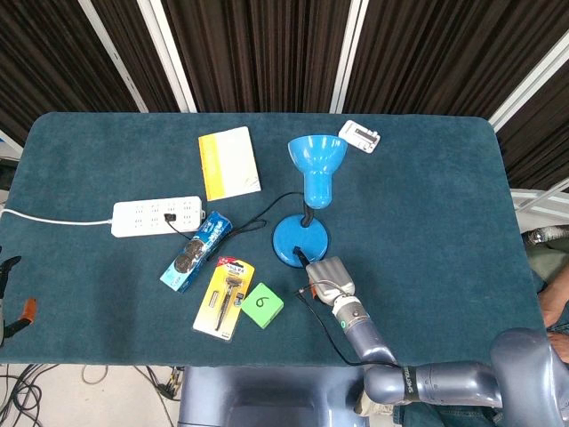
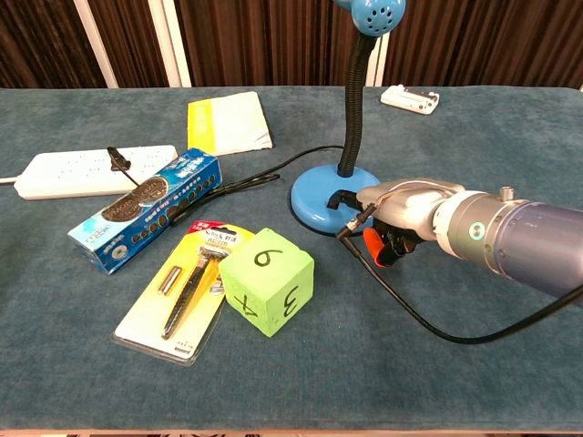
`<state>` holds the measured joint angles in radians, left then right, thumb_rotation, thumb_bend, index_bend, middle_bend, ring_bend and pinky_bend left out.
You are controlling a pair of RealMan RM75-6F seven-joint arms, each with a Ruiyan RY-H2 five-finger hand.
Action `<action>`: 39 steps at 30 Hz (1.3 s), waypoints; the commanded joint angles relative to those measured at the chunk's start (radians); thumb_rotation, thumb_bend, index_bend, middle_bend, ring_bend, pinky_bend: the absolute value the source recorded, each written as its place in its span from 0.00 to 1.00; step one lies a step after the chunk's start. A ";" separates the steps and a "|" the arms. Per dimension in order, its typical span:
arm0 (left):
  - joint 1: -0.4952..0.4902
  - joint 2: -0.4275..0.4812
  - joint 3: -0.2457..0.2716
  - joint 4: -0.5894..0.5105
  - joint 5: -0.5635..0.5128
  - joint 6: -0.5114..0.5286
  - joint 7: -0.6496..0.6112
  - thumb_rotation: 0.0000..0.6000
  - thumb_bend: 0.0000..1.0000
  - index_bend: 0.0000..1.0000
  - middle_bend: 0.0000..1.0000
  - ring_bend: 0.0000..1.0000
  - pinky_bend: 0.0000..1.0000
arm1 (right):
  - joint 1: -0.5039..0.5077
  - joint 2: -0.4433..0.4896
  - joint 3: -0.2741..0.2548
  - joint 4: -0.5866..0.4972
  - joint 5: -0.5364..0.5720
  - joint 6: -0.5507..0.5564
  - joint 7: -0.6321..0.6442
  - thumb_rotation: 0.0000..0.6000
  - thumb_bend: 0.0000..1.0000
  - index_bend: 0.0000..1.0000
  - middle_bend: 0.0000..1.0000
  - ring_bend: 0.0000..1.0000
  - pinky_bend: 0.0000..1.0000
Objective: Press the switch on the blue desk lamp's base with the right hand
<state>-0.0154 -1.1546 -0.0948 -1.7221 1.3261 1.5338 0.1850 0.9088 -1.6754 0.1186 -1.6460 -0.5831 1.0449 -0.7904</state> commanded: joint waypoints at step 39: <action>0.005 -0.010 0.001 0.005 0.021 0.027 0.014 1.00 0.38 0.16 0.00 0.00 0.00 | -0.341 0.578 -0.185 -0.514 -0.403 0.330 0.221 1.00 0.28 0.00 0.05 0.13 0.93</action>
<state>-0.0105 -1.1642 -0.0946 -1.7174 1.3462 1.5602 0.1981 0.7073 -1.2067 0.0523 -2.1060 -0.7691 1.2626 -0.6564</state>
